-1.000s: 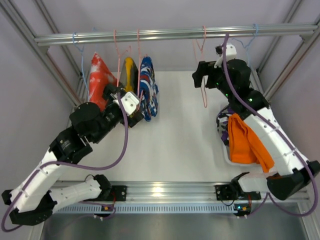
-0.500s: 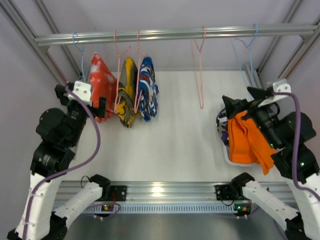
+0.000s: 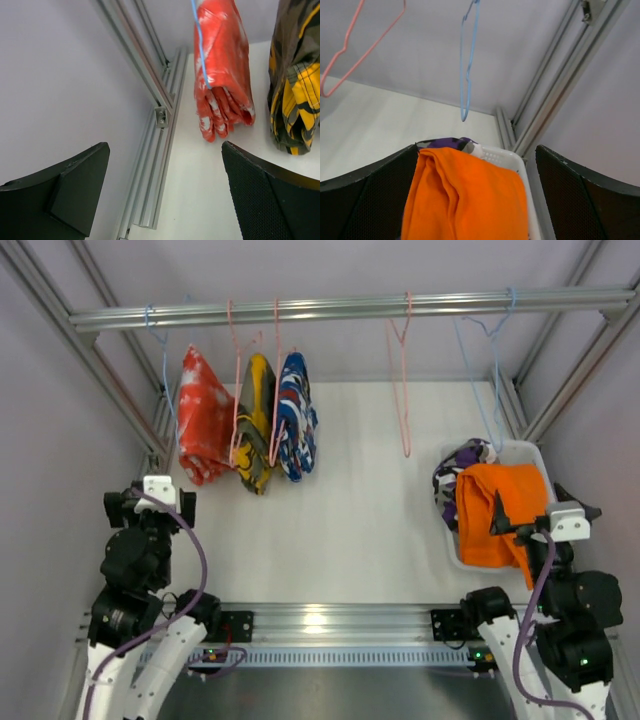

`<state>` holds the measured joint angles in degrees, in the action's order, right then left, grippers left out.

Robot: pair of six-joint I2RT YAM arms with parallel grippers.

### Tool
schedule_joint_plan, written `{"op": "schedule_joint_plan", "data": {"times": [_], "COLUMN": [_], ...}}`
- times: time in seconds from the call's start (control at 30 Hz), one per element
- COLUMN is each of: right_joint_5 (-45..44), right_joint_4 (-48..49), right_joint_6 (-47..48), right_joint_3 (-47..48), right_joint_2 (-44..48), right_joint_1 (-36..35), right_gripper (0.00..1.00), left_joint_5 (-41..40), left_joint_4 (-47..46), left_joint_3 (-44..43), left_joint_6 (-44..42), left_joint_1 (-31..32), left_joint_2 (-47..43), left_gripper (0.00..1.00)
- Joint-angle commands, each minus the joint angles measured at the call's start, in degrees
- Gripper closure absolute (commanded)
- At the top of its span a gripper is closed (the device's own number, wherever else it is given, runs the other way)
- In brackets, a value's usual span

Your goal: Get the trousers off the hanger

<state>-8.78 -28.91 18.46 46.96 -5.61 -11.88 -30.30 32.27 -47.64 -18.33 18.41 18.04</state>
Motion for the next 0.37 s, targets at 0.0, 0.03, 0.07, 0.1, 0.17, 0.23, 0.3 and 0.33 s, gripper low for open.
{"op": "schedule_joint_plan", "data": {"times": [0.0, 0.03, 0.07, 0.1, 0.17, 0.23, 0.3, 0.33], "right_joint_5": [-0.81, -0.63, -0.19, -0.1, 1.03, 1.3, 1.74, 1.74], "right_joint_4": [-0.28, -0.27, -0.53, -0.97, -1.24, -1.33, -1.5, -1.5], "right_joint_6": [3.87, 3.78, 3.52, 2.64, 2.2, 1.67, 1.49, 1.32], "right_joint_3": [-1.95, -2.83, -3.01, -3.19, -3.28, -2.93, -2.66, -2.23], "right_joint_2": [3.75, 4.98, 5.25, 5.25, 5.34, 5.34, 5.08, 5.08], "right_joint_1": [2.3, 2.56, 3.08, 3.35, 3.88, 4.14, 4.23, 4.23], "right_gripper": [0.0, 0.01, 0.0, 0.0, 0.01, 0.0, 0.01, 0.01], "left_joint_5": [-2.66, -2.48, -3.7, -4.67, -5.12, -5.12, -4.85, -4.68], "left_joint_4": [-0.81, -0.37, -0.45, -0.63, -0.72, -0.9, -0.98, -1.16], "left_joint_3": [-0.35, -0.53, -0.44, -0.44, -0.44, -0.44, -0.88, -1.05], "left_joint_6": [1.36, 1.45, 1.37, 1.54, 1.28, 1.27, 1.11, 0.67], "left_joint_1": [-0.4, -0.4, -0.48, -0.4, -0.48, -0.48, -0.48, -0.48], "left_joint_2": [-4.85, -5.21, -5.65, -5.82, -6.09, -6.0, -5.91, -5.91], "left_gripper": [0.01, 0.01, 0.01, 0.01, 0.01, 0.01, 0.01, 0.01]}}
